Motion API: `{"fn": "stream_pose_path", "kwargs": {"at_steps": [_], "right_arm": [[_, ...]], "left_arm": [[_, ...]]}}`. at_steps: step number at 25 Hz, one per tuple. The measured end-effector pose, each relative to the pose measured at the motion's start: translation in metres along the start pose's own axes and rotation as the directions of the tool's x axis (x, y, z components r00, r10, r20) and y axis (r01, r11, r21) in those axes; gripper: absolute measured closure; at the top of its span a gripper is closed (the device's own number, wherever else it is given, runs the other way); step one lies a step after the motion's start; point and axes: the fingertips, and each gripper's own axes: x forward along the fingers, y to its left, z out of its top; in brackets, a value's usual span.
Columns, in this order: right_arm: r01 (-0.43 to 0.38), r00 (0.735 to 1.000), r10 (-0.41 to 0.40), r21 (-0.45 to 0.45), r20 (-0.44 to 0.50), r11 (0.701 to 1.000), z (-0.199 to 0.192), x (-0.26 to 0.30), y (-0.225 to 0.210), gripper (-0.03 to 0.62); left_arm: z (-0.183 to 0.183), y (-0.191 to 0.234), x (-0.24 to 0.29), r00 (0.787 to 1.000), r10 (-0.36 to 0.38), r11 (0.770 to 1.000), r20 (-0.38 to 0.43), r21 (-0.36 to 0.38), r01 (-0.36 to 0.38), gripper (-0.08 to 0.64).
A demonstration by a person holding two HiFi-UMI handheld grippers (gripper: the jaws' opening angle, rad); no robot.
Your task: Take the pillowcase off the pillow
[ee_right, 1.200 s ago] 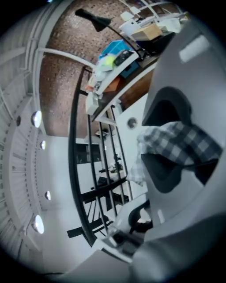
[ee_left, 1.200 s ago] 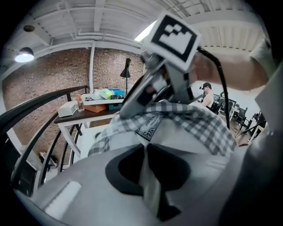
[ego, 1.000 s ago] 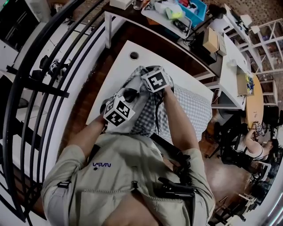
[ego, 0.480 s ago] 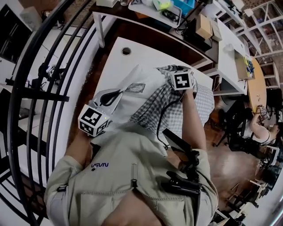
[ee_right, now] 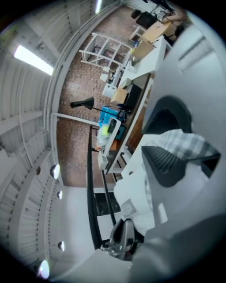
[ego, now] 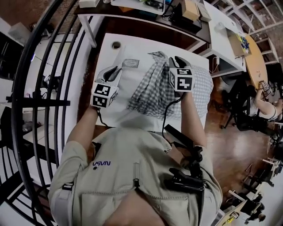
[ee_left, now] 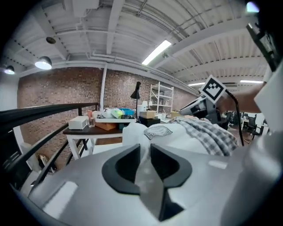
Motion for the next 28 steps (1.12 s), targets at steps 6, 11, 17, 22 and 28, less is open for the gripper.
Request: {"fn": "stream_pose_path", "kwargs": {"at_steps": [6,11,17,22,28], "right_arm": [[-0.02,0.994,0.008,0.107,0.106,0.994,-0.019,-0.092,0.068,0.495],[-0.034,0.999,0.035,0.209,-0.001,0.977,-0.094,-0.141,0.143,0.478],[-0.023,0.99,0.045,0.163,-0.132,0.986,-0.148,-0.118,0.204,0.402],[0.049,0.985,-0.045,0.019,-0.168,0.999,-0.151,-0.101,0.2,0.528],[0.12,0.984,-0.118,0.007,-0.131,0.993,-0.138,-0.145,0.173,0.575]], "left_arm": [[-0.011,-0.032,-0.071,0.994,-0.112,0.994,0.011,0.013,0.111,0.36],[-0.077,-0.071,-0.094,0.953,-0.243,0.966,-0.181,0.046,0.255,0.328],[-0.127,-0.086,-0.065,0.905,-0.25,0.951,-0.343,0.09,0.296,0.28],[-0.116,-0.08,-0.049,0.929,-0.171,0.948,-0.33,0.201,0.246,0.524],[-0.036,-0.049,-0.065,0.975,-0.161,0.975,-0.153,0.131,0.182,0.545]]}}
